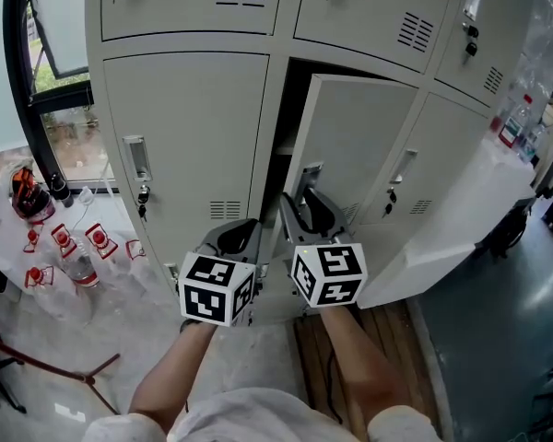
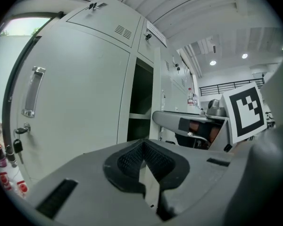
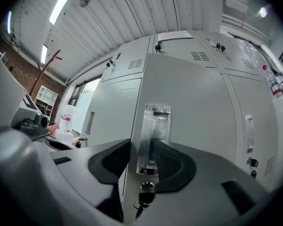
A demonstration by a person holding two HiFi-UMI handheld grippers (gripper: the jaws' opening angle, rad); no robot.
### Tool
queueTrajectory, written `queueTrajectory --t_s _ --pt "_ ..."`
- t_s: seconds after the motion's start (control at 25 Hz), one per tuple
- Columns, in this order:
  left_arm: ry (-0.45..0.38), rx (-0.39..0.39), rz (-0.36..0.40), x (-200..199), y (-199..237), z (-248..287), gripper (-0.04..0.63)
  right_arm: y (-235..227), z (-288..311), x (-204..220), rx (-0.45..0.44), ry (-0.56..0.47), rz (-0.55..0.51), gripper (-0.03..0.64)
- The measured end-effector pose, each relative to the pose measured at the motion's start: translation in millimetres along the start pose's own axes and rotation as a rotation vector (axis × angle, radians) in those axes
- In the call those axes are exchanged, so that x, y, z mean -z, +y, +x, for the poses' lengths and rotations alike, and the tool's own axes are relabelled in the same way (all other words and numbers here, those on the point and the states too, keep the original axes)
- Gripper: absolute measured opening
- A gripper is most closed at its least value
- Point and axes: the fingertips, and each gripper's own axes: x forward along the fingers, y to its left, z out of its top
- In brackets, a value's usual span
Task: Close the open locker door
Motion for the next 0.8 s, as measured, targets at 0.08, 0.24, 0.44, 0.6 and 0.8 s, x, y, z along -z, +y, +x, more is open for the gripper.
queueTrajectory --t_s 0.08,0.24,0.44,0.6,0.8 --pt "0.003 0.006 0.008 0.7 0.9 -0.1 0.006 -0.4 5.1 0.7 0.014 0.0 -0.006 0.152" --pt "0.013 0.008 0.026 3.5 9.7 0.1 0.006 -1.3 16.4 1.1 0.049 -0.014 -0.012 0.152" --pt "0.02 0.009 0.033 4.6 22.8 0.6 0.006 -1.4 31.0 3.4 0.065 -0.012 -0.018 0.152" --pt "0.02 0.015 0.042 3.9 32.6 5.0 0.006 -3.5 41.5 3.4 0.083 -0.02 -0.024 0.152" --pt "0.028 0.036 0.049 5.6 34.2 11.6 0.006 -3.0 52.5 7.3 0.097 -0.014 -0.034 0.153"
